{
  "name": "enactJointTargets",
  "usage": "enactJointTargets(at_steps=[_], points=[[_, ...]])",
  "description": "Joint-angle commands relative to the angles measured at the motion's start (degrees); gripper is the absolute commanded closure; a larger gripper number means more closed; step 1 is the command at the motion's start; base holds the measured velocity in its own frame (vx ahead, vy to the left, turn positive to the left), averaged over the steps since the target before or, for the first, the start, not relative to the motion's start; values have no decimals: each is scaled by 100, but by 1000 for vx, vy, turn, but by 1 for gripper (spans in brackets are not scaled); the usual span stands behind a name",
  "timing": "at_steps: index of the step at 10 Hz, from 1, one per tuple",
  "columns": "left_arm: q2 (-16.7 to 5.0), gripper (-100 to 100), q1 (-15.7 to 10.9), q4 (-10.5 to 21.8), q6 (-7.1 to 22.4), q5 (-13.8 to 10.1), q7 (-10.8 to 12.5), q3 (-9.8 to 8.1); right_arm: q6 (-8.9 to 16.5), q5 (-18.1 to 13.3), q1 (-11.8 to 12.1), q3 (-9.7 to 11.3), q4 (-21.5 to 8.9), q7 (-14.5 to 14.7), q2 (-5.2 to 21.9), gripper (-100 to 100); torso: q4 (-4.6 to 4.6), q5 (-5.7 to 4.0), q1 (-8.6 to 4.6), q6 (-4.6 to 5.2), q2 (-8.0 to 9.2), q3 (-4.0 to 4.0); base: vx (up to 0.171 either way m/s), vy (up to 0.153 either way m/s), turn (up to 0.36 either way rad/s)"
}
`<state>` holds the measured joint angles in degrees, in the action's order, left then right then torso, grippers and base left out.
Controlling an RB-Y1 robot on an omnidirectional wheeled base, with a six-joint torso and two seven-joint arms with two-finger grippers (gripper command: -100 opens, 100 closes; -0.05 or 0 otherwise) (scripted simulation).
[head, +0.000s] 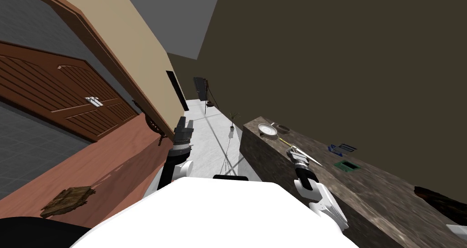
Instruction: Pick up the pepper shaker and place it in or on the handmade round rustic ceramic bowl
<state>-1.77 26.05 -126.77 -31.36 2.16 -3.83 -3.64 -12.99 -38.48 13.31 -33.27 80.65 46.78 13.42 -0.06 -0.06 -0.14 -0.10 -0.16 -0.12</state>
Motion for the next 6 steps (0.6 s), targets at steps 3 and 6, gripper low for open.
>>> enactJointTargets(at_steps=[3, 6], points=[[0, 0, 0, 0, 0, 0, 0, 0, 0, 0, 0, 0, 0, 0, 0, 100, -1, -1, -4, 0, -6, -3, 0, 0, 0], [-1, 0, 0, 0, 0, 0, 0, -1, -270, 20, -12, 33, -56, 89, -174, -100, -2, -4, -22, 0, -8, -5, 1, -52, -3]])
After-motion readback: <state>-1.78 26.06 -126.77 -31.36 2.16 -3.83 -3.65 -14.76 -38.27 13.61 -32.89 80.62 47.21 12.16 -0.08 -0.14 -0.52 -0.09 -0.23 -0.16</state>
